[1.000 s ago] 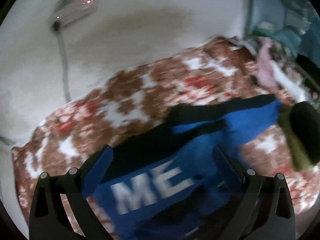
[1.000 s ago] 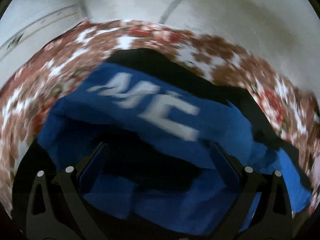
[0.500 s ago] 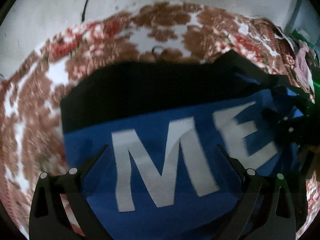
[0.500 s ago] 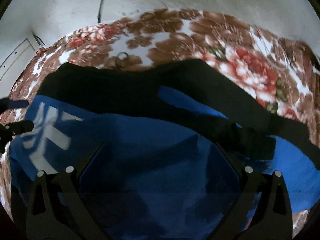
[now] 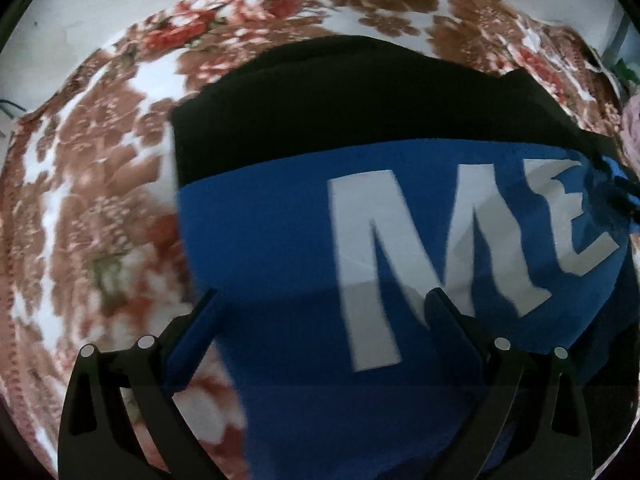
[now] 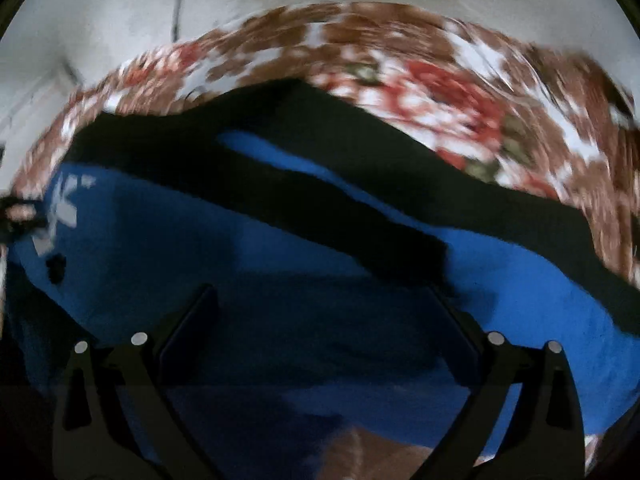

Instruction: Fold large clothes

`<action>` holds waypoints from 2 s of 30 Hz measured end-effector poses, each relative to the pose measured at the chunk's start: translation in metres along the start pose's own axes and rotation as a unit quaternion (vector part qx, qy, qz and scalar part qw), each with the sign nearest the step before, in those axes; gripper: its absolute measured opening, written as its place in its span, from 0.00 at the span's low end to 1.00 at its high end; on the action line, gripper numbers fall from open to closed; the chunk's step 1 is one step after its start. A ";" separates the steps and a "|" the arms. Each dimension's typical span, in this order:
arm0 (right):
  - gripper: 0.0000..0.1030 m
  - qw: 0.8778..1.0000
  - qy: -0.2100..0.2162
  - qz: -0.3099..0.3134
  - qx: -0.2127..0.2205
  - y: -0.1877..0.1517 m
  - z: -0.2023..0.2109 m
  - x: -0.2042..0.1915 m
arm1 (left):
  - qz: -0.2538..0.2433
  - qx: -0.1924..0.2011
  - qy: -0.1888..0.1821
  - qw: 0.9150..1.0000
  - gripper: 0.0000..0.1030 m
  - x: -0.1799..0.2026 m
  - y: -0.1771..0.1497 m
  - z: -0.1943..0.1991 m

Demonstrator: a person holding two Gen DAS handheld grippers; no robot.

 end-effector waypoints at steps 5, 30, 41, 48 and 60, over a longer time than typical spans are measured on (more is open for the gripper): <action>0.95 0.995 -0.045 -0.093 -0.014 -0.010 0.034 0.066 | 0.025 0.047 -0.030 0.998 0.95 0.024 0.009 0.043; 0.95 0.872 -0.214 -0.427 -0.108 -0.072 0.076 0.368 | -0.103 0.071 -0.130 0.984 0.95 0.255 0.022 -0.015; 0.96 0.866 -0.210 -0.414 -0.188 -0.102 0.047 0.408 | -0.094 0.066 -0.134 0.984 0.95 0.242 0.018 -0.038; 0.91 0.866 -0.202 -0.409 -0.204 -0.109 0.023 0.401 | -0.134 0.020 -0.096 0.986 0.95 0.249 0.006 -0.070; 0.10 0.884 -0.139 -0.420 -0.154 -0.105 0.029 0.394 | -0.156 0.051 -0.068 0.984 0.95 0.252 -0.003 -0.083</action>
Point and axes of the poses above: each gripper's, at about its wrist camera, not at the fingertips, and z roughly against the way its jaws point, x to its right, y to its top, the point moved 2 cm from there along -z, roughly the way its jaws point, and after that the axes turned 11 degrees about -y, right-handed, at the moved point
